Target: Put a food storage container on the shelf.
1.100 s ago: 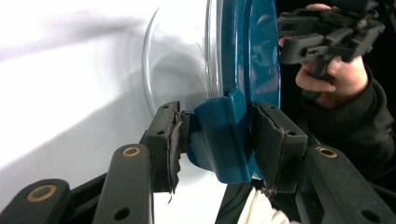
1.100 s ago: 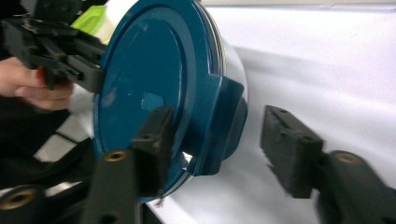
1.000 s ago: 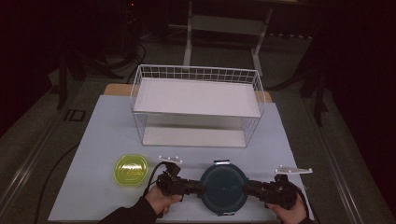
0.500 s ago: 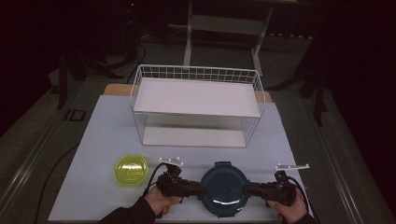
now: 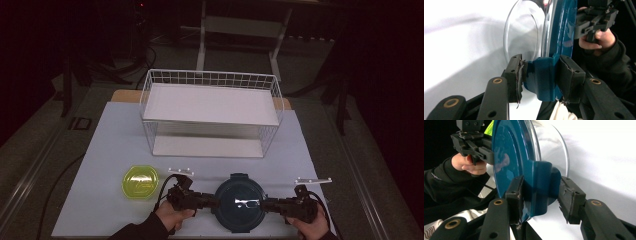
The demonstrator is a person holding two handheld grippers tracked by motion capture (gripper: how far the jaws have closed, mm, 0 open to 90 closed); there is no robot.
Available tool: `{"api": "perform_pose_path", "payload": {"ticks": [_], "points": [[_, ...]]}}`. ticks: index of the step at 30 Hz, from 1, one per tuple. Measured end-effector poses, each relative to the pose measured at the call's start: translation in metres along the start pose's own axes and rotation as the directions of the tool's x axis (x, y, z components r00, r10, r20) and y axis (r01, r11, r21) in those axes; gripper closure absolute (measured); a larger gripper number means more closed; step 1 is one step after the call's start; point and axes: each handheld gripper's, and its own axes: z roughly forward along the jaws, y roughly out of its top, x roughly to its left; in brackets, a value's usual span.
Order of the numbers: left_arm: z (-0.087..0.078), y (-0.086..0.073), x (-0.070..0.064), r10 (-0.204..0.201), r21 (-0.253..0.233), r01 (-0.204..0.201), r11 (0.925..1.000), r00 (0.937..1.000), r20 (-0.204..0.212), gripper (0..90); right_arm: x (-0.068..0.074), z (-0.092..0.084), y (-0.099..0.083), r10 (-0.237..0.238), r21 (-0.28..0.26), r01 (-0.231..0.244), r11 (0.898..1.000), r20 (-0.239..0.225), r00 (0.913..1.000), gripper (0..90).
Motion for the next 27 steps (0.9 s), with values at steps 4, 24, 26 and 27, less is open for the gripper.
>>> {"api": "perform_pose_path", "payload": {"ticks": [4, 24, 26, 27], "points": [[-0.005, 0.005, -0.007, 0.01, 0.001, -0.01, 0.9999, 0.9999, -0.004, 57.3, 0.001, -0.003, 0.003, 0.002, -0.025, -0.002, 1.0, -0.017, 0.9999, 56.8], [-0.042, 0.049, -0.04, 0.109, -0.057, -0.11, 0.9922, 0.9936, -0.028, 57.3, 0.034, -0.019, 0.046, -0.073, -0.103, 0.068, 0.992, -0.04, 0.9966, 56.7], [-0.045, 0.053, -0.041, 0.11, -0.061, -0.112, 0.9919, 0.9935, -0.03, 57.3, 0.037, -0.02, 0.05, -0.078, -0.11, 0.073, 0.991, -0.038, 0.9962, 56.7], [-0.047, 0.055, -0.042, 0.111, -0.064, -0.113, 0.9915, 0.9933, -0.033, 57.3, 0.038, -0.02, 0.053, -0.08, -0.113, 0.075, 0.991, -0.039, 0.996, 56.7]]}}
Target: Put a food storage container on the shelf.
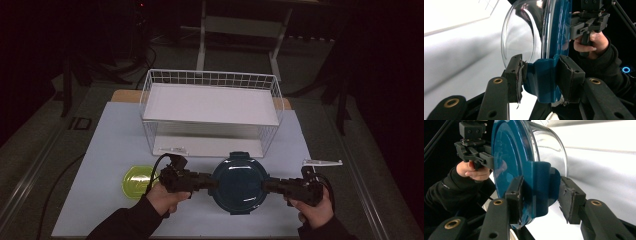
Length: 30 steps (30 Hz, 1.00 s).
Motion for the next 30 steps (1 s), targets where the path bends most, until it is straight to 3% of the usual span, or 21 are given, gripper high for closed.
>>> {"api": "perform_pose_path", "payload": {"ticks": [22, 30], "points": [[-0.038, 0.056, -0.006, 0.039, -0.069, -0.042, 0.9967, 0.9983, -0.043, 57.3, 0.021, 0.006, 0.069, -0.054, -0.057, 0.054, 0.997, 0.003, 0.9985, 56.6], [-0.059, 0.098, -0.011, 0.072, -0.105, -0.08, 0.9912, 0.9943, -0.079, 57.3, 0.032, 0.009, 0.114, -0.082, -0.092, 0.081, 0.992, -0.003, 0.9967, 56.6]]}}
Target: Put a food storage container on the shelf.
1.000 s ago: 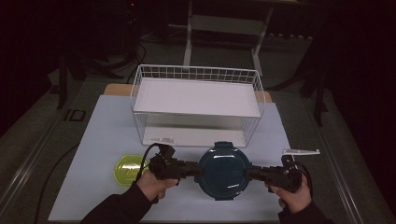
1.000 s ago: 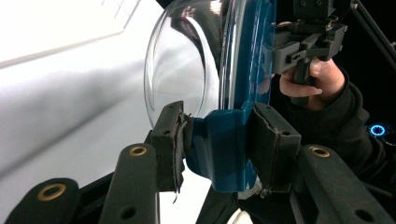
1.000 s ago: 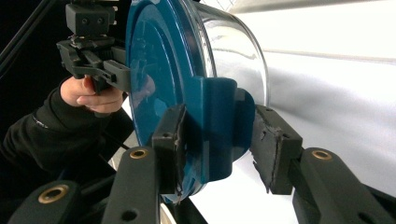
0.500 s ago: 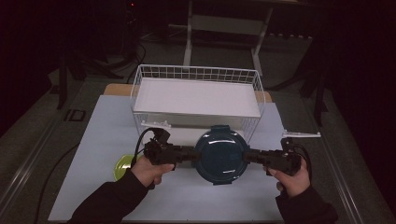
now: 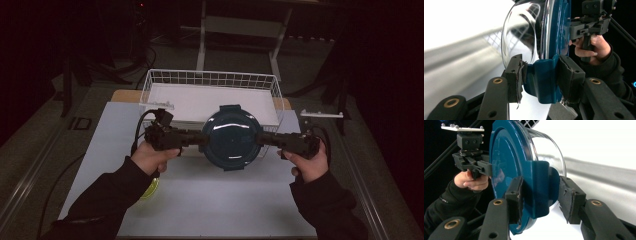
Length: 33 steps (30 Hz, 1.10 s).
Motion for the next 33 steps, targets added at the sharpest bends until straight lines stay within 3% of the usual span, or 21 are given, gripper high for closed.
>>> {"api": "perform_pose_path", "payload": {"ticks": [6, 11, 15, 21, 33], "points": [[-0.009, 0.029, 0.006, 0.011, -0.012, -0.011, 0.9999, 0.9998, -0.017, 57.2, -0.001, 0.007, 0.03, 0.005, -0.019, -0.005, 1.0, -0.008, 1.0, 56.5], [-0.013, 0.045, 0.013, 0.023, -0.03, -0.023, 0.9993, 0.9993, -0.028, 57.0, -0.004, 0.015, 0.047, 0.022, -0.033, -0.022, 0.999, -0.015, 0.9997, 56.5], [-0.013, 0.056, 0.024, 0.002, -0.024, -0.003, 0.9997, 0.9993, -0.037, 56.9, -0.012, 0.023, 0.055, 0.059, -0.038, -0.06, 0.997, -0.016, 0.9981, 56.5], [-0.013, 0.065, 0.043, -0.039, -0.047, 0.036, 0.9982, 0.9983, -0.044, 56.8, -0.022, 0.037, 0.064, 0.104, -0.04, -0.104, 0.994, -0.007, 0.9945, 56.4], [-0.009, 0.071, 0.066, -0.094, -0.057, 0.09, 0.9943, 0.9936, -0.062, 56.0, -0.03, 0.051, 0.077, 0.136, -0.037, -0.134, 0.99, 0.035, 0.9901, 56.5]]}}
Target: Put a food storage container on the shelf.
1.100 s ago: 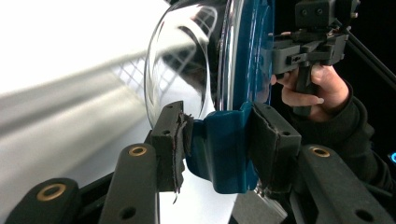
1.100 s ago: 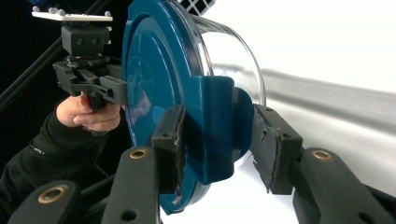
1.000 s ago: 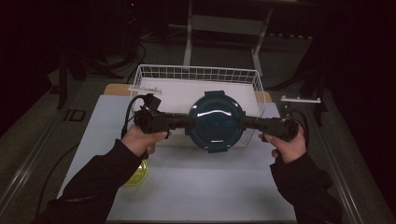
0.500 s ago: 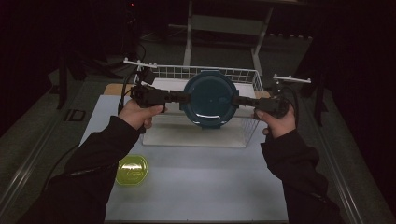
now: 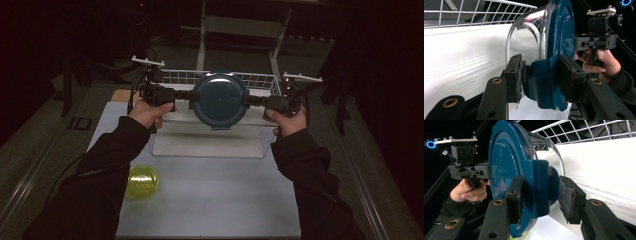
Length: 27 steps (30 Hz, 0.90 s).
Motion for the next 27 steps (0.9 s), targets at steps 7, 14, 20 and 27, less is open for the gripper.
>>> {"api": "perform_pose_path", "payload": {"ticks": [7, 14, 20, 27], "points": [[0.003, 0.005, 0.008, -0.043, 0.007, 0.043, 0.9991, 0.9991, -0.003, 55.4, -0.004, 0.005, 0.005, 0.058, -0.003, -0.058, 0.998, -0.002, 0.9983, 56.6], [0.007, 0.009, 0.016, -0.084, 0.01, 0.084, 0.9964, 0.9964, -0.009, 54.7, -0.014, 0.011, 0.012, 0.159, 0.0, -0.159, 0.987, -0.004, 0.9872, 56.1], [0.015, 0.009, 0.03, -0.16, 0.034, 0.158, 0.9868, 0.9866, 0.033, 59.3, -0.02, 0.016, 0.015, 0.212, -0.006, -0.212, 0.977, 0.027, 0.9768, 53.8], [0.018, 0.006, 0.033, -0.171, 0.008, 0.171, 0.9853, 0.9843, 0.043, 57.6, -0.019, 0.019, 0.02, 0.201, -0.033, -0.198, 0.98, 0.111, 0.9733, 62.7]]}}
